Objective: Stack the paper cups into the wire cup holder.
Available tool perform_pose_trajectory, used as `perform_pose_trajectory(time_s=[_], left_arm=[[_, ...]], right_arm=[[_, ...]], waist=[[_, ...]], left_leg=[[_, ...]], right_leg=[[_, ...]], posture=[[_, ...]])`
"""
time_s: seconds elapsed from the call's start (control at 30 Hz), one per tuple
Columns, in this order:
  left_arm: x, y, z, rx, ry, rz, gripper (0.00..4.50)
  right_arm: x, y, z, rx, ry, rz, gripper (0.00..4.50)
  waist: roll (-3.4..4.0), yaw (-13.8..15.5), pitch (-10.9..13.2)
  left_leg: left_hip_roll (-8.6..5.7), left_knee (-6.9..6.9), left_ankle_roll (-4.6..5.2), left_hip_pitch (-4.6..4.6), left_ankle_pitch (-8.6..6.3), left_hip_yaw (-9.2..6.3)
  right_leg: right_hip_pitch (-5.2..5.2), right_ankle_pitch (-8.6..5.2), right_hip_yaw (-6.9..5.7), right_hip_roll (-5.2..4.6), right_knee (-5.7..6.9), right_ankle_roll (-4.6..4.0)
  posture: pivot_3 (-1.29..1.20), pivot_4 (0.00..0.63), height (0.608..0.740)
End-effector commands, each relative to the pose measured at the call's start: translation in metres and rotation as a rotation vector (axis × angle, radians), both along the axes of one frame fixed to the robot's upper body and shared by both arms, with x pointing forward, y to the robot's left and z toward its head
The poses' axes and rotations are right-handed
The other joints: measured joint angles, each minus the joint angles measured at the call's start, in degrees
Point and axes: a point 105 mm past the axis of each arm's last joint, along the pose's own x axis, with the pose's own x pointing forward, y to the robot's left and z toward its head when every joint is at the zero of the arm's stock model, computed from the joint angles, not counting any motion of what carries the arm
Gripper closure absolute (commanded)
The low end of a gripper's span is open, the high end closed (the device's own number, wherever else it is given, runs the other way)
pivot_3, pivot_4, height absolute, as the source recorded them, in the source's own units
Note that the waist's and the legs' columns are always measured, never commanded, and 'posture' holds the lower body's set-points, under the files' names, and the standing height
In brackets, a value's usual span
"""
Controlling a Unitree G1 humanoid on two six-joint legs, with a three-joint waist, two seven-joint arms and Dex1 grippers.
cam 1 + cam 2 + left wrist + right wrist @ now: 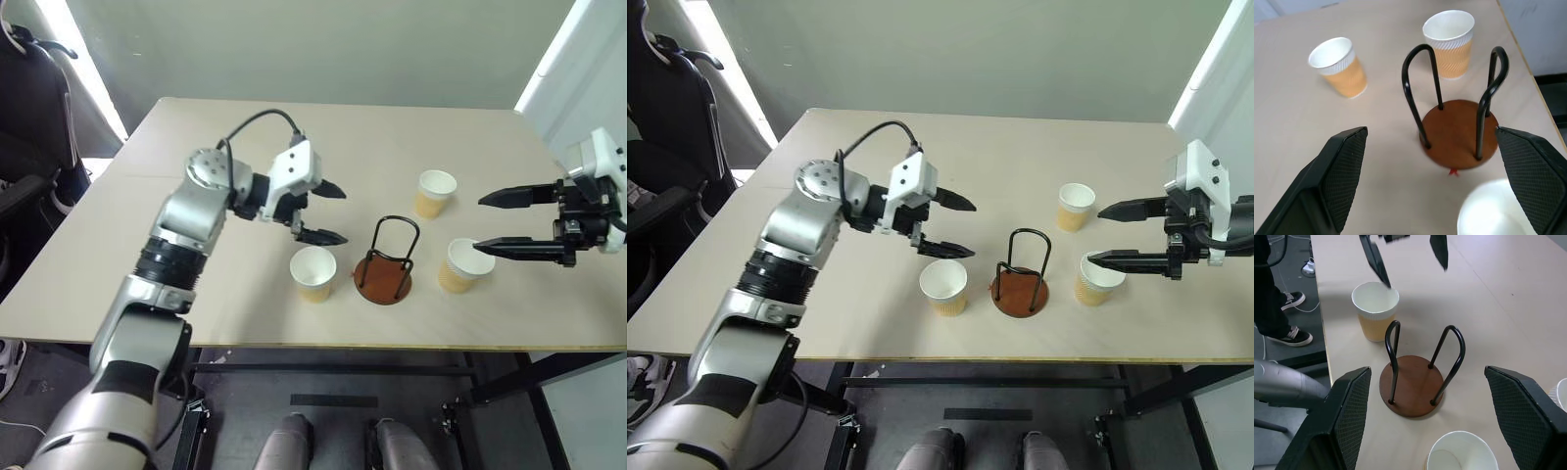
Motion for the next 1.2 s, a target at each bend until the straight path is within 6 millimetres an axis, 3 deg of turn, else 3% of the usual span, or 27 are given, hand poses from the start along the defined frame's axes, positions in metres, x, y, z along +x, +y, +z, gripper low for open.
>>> perform_pose_trajectory(time_s=[0.03,0.2,0.57,1.03,1.2], left_arm=[[-0.011,0.012,0.024,-0.027,-0.002,-0.046,0.03],[-0.033,0.023,0.026,-0.002,0.101,-0.125,0.03],[-0.056,0.036,-0.009,0.215,0.12,-0.184,0.03],[-0.054,0.04,-0.034,0.33,0.088,-0.2,0.03],[-0.044,0.039,-0.048,0.372,0.032,-0.175,0.03]], right_arm=[[-0.007,0.009,0.008,0.011,-0.029,0.04,0.73],[-0.007,0.015,0.006,0.019,-0.026,0.056,0.73],[-0.008,0.023,0.008,0.035,-0.019,0.087,0.73],[-0.008,0.028,0.005,0.044,-0.015,0.091,0.73],[-0.008,0.028,0.004,0.044,-0.014,0.088,0.73]], waist=[[0.0,-0.04,0.0],[0.0,-0.05,0.0],[0.0,-0.24,0.0],[0.01,-0.33,0.0],[0.01,-0.29,0.0]], left_leg=[[0.0,-0.01,0.0,0.0,0.0,0.0],[0.0,-0.01,0.02,-0.03,-0.01,-0.02],[0.0,-0.01,0.03,-0.03,-0.03,-0.04],[0.0,-0.05,0.0,-0.04,-0.06,-0.04],[0.0,-0.05,0.01,-0.04,-0.07,-0.05]], right_leg=[[-0.01,-0.01,0.0,0.0,0.0,-0.01],[-0.03,-0.04,0.0,0.0,-0.01,-0.06],[-0.05,-0.23,0.0,-0.02,0.0,-0.38],[-0.1,-0.35,0.0,-0.02,0.01,-0.58],[-0.1,-0.35,0.0,-0.02,0.02,-0.59]], posture=[[0.0,0.15,0.74],[0.0,0.15,0.74],[0.0,0.15,0.74],[0.0,0.15,0.74],[0.0,0.15,0.74]])
